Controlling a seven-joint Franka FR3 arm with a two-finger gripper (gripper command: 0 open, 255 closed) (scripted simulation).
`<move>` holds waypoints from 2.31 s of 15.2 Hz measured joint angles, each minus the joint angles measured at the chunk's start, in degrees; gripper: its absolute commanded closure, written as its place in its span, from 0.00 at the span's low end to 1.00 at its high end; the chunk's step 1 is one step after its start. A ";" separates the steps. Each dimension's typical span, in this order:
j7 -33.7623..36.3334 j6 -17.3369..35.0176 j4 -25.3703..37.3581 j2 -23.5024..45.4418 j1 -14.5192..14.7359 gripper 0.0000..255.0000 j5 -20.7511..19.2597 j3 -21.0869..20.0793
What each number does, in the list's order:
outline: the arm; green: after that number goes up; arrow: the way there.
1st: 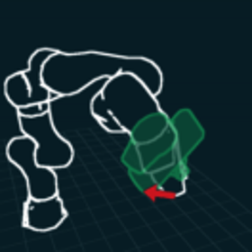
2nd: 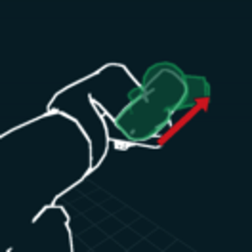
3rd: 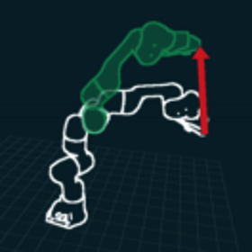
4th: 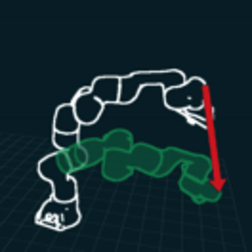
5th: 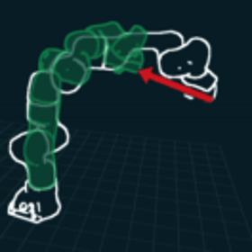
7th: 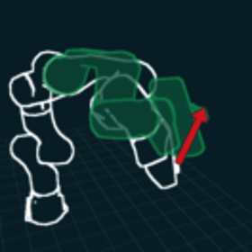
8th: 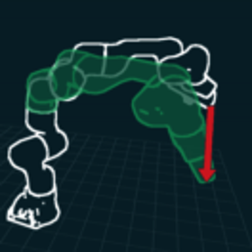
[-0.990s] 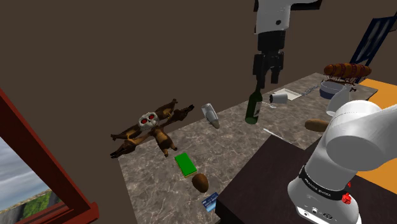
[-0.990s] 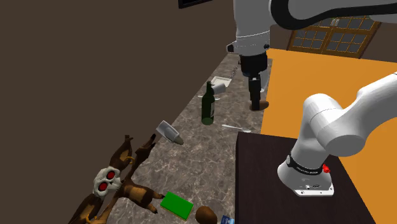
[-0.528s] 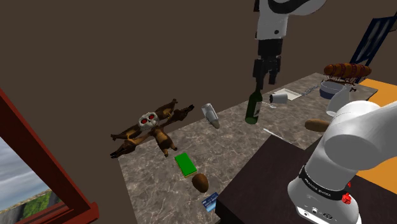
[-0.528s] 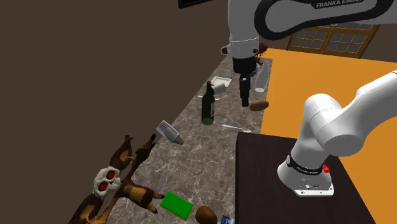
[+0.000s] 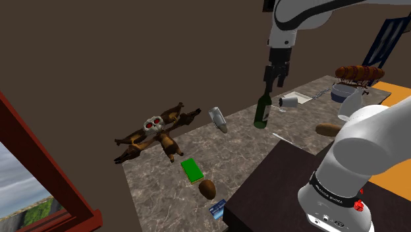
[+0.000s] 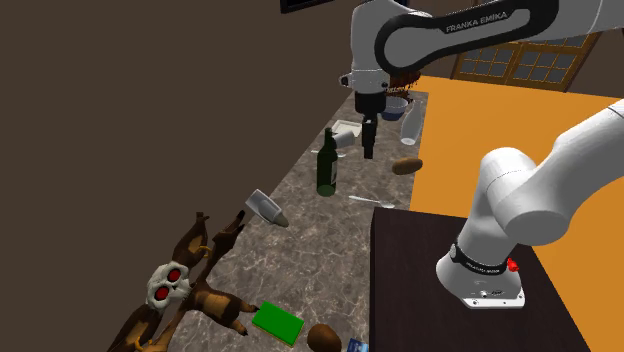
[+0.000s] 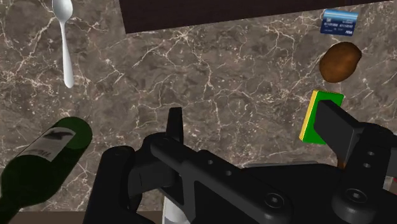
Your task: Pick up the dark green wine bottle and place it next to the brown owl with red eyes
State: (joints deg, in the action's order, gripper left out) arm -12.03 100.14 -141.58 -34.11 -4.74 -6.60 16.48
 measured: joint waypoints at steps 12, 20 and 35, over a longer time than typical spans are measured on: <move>-14.82 17.06 8.60 19.47 -1.41 0.00 0.49 12.54; -28.18 24.76 19.43 36.50 -2.55 0.00 11.27 18.37; -40.94 29.76 31.44 54.73 -9.43 0.00 26.18 16.63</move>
State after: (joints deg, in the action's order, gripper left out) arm -52.97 129.91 -110.14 20.62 -14.17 19.58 33.11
